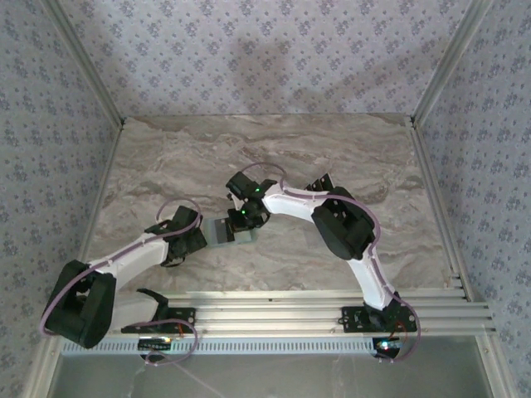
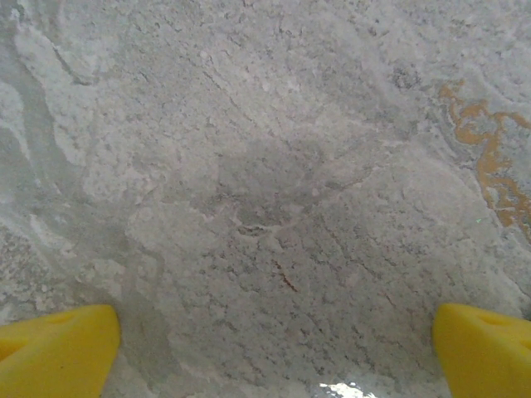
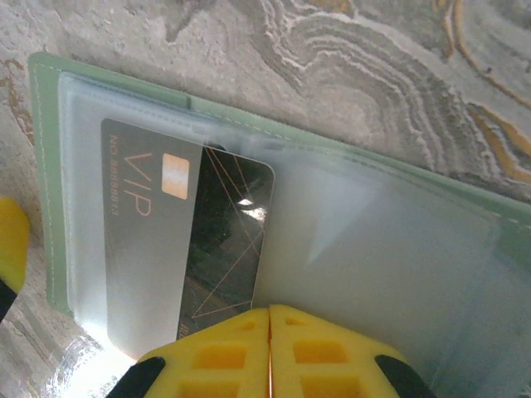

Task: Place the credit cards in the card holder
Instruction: Insert the credit card into the card slot.

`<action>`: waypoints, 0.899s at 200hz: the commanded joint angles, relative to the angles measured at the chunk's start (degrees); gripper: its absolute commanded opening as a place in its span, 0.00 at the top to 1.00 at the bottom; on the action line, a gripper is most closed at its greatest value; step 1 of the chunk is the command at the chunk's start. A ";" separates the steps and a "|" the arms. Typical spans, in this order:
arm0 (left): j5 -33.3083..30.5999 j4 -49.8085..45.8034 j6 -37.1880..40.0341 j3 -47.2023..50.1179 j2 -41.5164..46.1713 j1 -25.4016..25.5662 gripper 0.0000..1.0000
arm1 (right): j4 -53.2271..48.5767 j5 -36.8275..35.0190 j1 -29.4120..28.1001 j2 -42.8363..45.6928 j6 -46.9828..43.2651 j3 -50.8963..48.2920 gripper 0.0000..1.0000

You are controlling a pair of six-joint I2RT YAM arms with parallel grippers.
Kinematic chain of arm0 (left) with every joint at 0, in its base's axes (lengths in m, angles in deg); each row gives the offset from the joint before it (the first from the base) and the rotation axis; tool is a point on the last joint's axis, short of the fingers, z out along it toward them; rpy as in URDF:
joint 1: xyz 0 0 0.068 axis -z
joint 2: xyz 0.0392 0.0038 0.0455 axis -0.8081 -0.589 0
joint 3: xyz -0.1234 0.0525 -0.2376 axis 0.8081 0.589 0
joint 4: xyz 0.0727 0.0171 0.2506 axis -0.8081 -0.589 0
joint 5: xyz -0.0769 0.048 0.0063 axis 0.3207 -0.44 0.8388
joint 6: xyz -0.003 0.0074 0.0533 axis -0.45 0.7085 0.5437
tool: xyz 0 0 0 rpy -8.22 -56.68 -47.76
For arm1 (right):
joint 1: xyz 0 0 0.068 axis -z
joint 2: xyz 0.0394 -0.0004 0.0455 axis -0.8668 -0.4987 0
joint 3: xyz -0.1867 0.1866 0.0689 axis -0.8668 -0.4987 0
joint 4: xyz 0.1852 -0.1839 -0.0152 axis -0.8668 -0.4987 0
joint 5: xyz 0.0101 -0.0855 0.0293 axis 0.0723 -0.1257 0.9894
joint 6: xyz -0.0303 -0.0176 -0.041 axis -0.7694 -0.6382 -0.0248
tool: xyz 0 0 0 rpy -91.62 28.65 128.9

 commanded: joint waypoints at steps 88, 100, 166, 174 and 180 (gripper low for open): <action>4.10 3.07 0.65 0.46 -3.10 -0.21 0.02 | -1.14 2.98 -2.36 -4.01 0.76 4.75 0.91; 4.15 3.06 0.69 0.46 -3.19 -0.26 0.02 | -1.41 3.16 -2.53 -4.25 0.53 5.09 0.91; 3.88 1.65 1.28 -0.65 -1.84 -0.26 0.02 | 0.95 1.88 0.69 2.81 0.41 -4.51 0.85; 3.77 1.37 1.52 -0.92 -1.41 -0.26 0.02 | 1.63 1.83 1.34 3.53 0.38 -6.01 0.85; 3.60 1.10 1.57 -1.16 -1.18 -0.23 0.02 | 2.01 1.76 1.79 3.90 0.38 -6.98 0.85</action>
